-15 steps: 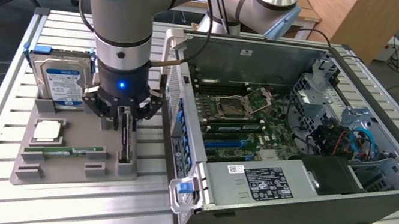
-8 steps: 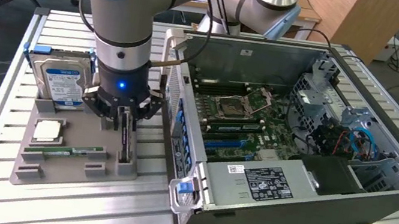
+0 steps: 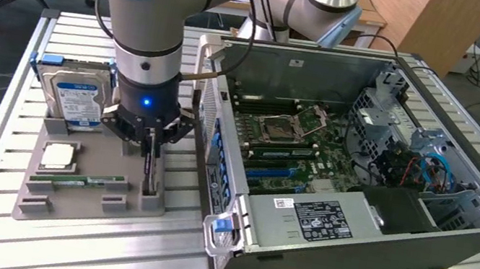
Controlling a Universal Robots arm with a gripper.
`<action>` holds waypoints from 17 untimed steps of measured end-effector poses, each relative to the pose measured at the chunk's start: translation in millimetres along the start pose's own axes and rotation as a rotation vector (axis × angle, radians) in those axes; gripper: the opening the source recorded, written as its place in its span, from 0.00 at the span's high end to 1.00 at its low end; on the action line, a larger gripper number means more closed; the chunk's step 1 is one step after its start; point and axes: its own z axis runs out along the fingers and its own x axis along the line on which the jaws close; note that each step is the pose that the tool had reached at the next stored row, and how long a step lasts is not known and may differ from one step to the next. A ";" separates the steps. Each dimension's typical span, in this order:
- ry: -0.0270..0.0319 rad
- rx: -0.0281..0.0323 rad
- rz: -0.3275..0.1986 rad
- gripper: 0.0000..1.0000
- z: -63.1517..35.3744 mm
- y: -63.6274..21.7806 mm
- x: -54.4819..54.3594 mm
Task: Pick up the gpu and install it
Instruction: 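Pick up the gpu and move the gpu toward the slot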
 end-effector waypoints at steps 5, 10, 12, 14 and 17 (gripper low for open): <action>0.0000 0.0000 0.000 0.74 0.0 0.0 0.0; 0.0015 -0.0007 -0.035 0.74 0.1 0.0 0.0; 0.0020 -0.0010 -0.043 0.74 0.1 0.0 0.0; 0.0019 -0.0010 -0.043 0.74 0.2 0.0 0.0; 0.0019 -0.0011 -0.043 0.74 0.2 0.0 0.0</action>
